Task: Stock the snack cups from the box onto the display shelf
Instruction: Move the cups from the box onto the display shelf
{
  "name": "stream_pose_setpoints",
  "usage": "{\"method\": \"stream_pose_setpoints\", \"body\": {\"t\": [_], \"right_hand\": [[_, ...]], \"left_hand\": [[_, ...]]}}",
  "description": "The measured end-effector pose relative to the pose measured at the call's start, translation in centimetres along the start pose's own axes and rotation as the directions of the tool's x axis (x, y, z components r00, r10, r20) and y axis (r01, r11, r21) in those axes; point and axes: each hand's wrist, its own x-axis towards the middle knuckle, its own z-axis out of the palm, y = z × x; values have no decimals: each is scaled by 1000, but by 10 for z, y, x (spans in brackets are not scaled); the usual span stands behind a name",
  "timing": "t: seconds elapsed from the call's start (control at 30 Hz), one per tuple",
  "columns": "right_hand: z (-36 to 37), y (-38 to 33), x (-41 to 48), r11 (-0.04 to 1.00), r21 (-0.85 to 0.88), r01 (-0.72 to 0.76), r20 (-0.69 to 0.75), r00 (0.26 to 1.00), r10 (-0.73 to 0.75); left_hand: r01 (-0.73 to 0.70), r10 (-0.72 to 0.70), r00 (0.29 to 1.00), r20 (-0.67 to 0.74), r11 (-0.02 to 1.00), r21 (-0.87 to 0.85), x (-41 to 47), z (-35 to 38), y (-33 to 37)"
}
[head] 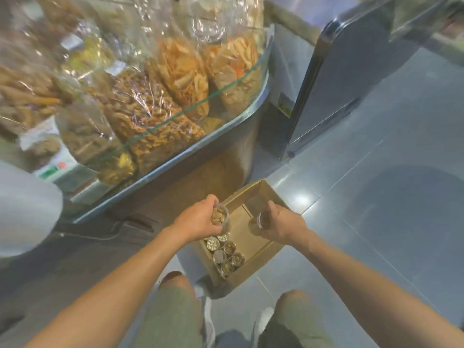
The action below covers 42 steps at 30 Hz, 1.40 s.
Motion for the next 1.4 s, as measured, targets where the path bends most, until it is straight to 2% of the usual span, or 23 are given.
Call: {"method": "stream_pose_setpoints", "body": {"t": [0.17, 0.3, 0.57, 0.77, 0.97, 1.2, 1.4], "right_hand": [[-99, -39, -73, 988, 89, 123, -73, 990, -117], [-161, -67, -119, 978, 123, 167, -107, 982, -154], [-201, -129, -180, 964, 41, 264, -152, 955, -256], [-186, -195, -203, 952, 25, 304, -88, 950, -301], [-146, -288, -227, 924, 88, 372, -76, 928, -366], [-110, -421, -250, 869, 175, 462, -122, 886, -447], [-117, -535, -241, 833, 191, 520, -122, 854, -505]], "left_hand": [[28, -29, 999, -31, 999, -28, -84, -70, 48], [4, -10, 995, -99, 998, -64, -143, -111, 75], [31, -64, 978, -198, 985, -168, -245, -132, 71], [89, -146, 957, -252, 971, -222, -317, -129, 24], [124, -182, 950, -253, 966, -227, -395, -134, -51], [126, -190, 938, -291, 966, -225, -483, -171, -157], [120, -200, 908, -367, 966, -229, -534, -230, -230]]}}
